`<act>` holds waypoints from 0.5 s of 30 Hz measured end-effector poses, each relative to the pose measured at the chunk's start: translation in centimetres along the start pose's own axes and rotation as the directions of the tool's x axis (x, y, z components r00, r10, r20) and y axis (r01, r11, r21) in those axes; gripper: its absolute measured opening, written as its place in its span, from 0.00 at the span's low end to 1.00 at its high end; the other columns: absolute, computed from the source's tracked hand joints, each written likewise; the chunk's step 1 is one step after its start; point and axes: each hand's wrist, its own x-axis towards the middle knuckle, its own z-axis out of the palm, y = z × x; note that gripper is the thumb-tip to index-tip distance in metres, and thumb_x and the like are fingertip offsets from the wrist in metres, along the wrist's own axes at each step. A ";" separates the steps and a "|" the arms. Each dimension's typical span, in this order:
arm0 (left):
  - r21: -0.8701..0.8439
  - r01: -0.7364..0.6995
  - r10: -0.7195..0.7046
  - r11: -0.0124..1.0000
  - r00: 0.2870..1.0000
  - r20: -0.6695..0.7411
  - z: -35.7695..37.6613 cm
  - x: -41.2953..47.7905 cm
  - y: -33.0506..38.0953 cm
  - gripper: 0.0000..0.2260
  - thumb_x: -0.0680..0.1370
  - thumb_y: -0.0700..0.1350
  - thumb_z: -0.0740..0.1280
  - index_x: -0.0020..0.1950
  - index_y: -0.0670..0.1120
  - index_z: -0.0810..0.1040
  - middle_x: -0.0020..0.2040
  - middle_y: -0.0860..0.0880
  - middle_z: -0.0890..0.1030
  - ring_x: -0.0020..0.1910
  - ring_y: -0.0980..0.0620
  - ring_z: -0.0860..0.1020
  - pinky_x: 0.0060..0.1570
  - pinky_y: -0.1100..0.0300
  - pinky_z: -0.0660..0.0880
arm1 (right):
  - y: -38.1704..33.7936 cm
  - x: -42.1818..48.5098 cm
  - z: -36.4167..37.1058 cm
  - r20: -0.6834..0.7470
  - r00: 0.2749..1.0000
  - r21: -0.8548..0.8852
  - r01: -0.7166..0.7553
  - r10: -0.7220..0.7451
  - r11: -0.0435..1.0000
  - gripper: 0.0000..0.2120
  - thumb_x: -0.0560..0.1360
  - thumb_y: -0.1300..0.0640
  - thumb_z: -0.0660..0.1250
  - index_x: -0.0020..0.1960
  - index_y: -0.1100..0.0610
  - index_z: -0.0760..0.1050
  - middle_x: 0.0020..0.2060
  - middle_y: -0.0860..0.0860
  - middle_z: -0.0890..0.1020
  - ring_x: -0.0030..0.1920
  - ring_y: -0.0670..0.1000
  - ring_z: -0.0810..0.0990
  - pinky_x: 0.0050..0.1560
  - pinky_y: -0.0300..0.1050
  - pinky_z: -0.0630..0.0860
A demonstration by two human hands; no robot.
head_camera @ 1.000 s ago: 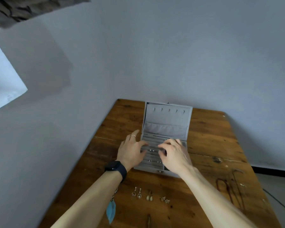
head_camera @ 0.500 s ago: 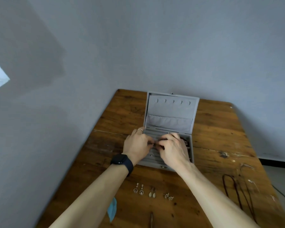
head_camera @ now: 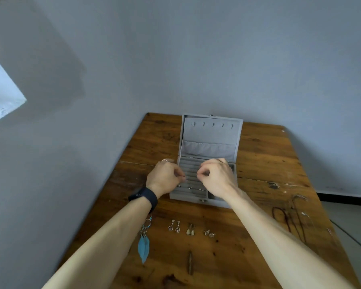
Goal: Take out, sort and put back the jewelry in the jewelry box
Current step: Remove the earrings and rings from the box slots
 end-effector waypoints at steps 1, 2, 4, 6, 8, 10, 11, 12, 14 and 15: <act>-0.011 -0.001 0.001 1.000 1.000 -0.017 -0.4 -0.6 -0.1 0.06 0.76 0.51 0.73 0.51 0.52 0.85 0.67 0.50 0.75 0.66 0.52 0.73 0.54 0.59 0.69 | 0.1 -0.6 -0.5 -0.019 1.000 0.042 -0.012 0.013 0.999 0.05 0.77 0.51 0.71 0.49 0.48 0.86 0.57 0.44 0.82 0.62 0.49 0.71 0.61 0.43 0.67; -0.022 -0.006 0.006 1.000 1.000 -0.028 -0.6 -1.2 -0.2 0.05 0.76 0.51 0.73 0.50 0.53 0.85 0.66 0.51 0.76 0.64 0.53 0.74 0.53 0.60 0.69 | 0.1 -1.5 -1.0 -0.041 0.999 0.086 -0.023 0.027 0.996 0.05 0.77 0.51 0.71 0.48 0.48 0.86 0.56 0.44 0.82 0.61 0.48 0.71 0.59 0.41 0.66; -0.063 -0.027 0.025 0.998 0.999 -0.028 -0.7 -2.5 -0.1 0.02 0.76 0.53 0.74 0.47 0.56 0.84 0.64 0.53 0.78 0.61 0.55 0.76 0.54 0.59 0.75 | 0.2 -3.8 -2.0 -0.081 0.995 0.179 -0.049 0.065 0.983 0.04 0.77 0.52 0.71 0.48 0.48 0.85 0.53 0.42 0.81 0.58 0.46 0.72 0.56 0.38 0.63; -0.089 -0.059 0.058 0.994 0.998 -0.018 -0.2 -4.1 0.1 0.02 0.76 0.54 0.73 0.45 0.59 0.82 0.61 0.55 0.81 0.59 0.56 0.78 0.54 0.55 0.79 | 0.3 -7.1 -2.8 -0.115 0.988 0.267 -0.069 0.103 0.961 0.02 0.76 0.53 0.72 0.47 0.48 0.84 0.50 0.39 0.80 0.55 0.42 0.74 0.56 0.37 0.65; -0.083 -0.111 0.111 0.990 0.994 -0.007 0.7 -5.9 0.6 0.03 0.76 0.55 0.72 0.48 0.58 0.83 0.58 0.57 0.82 0.57 0.57 0.79 0.54 0.53 0.80 | 0.7 -10.9 -3.2 -0.133 0.979 0.359 -0.095 0.152 0.929 0.02 0.76 0.54 0.73 0.46 0.48 0.83 0.49 0.39 0.81 0.51 0.40 0.77 0.53 0.34 0.71; -0.049 -0.177 0.178 0.983 0.984 0.013 1.7 -7.8 1.4 0.06 0.77 0.55 0.71 0.51 0.57 0.84 0.57 0.58 0.82 0.57 0.58 0.78 0.54 0.54 0.80 | 1.3 -14.4 -3.0 -0.121 0.971 0.413 -0.138 0.204 0.900 0.04 0.75 0.55 0.73 0.46 0.47 0.83 0.46 0.38 0.82 0.49 0.39 0.79 0.50 0.32 0.72; -0.026 -0.206 0.207 0.978 0.978 0.016 2.2 -8.7 1.9 0.06 0.77 0.55 0.71 0.52 0.57 0.84 0.56 0.58 0.82 0.57 0.59 0.78 0.54 0.55 0.79 | 1.8 -15.9 -2.6 -0.106 0.968 0.411 -0.165 0.227 0.897 0.04 0.75 0.55 0.73 0.46 0.46 0.83 0.45 0.38 0.82 0.49 0.38 0.79 0.49 0.33 0.73; 0.000 -0.234 0.234 0.972 0.972 0.016 2.8 -9.4 2.5 0.06 0.77 0.55 0.71 0.51 0.57 0.84 0.55 0.59 0.82 0.57 0.59 0.77 0.54 0.55 0.79 | 2.3 -17.1 -2.2 -0.093 0.965 0.390 -0.190 0.244 0.901 0.04 0.75 0.54 0.73 0.46 0.45 0.83 0.45 0.38 0.82 0.49 0.39 0.78 0.50 0.35 0.74; 0.051 -0.291 0.291 0.955 0.957 0.009 3.8 -10.7 3.8 0.05 0.77 0.54 0.71 0.51 0.57 0.84 0.54 0.59 0.82 0.56 0.59 0.77 0.53 0.57 0.78 | 3.2 -19.0 -1.4 -0.078 0.962 0.331 -0.223 0.262 0.917 0.03 0.76 0.53 0.73 0.48 0.45 0.83 0.46 0.37 0.81 0.51 0.40 0.78 0.53 0.39 0.74; 0.071 -0.319 0.319 0.945 0.948 0.006 4.4 -11.2 4.4 0.05 0.77 0.54 0.71 0.51 0.56 0.84 0.53 0.59 0.83 0.55 0.58 0.77 0.53 0.58 0.78 | 3.5 -19.5 -1.2 -0.076 0.961 0.307 -0.231 0.265 0.923 0.03 0.76 0.53 0.72 0.49 0.45 0.83 0.47 0.37 0.81 0.52 0.41 0.77 0.54 0.40 0.74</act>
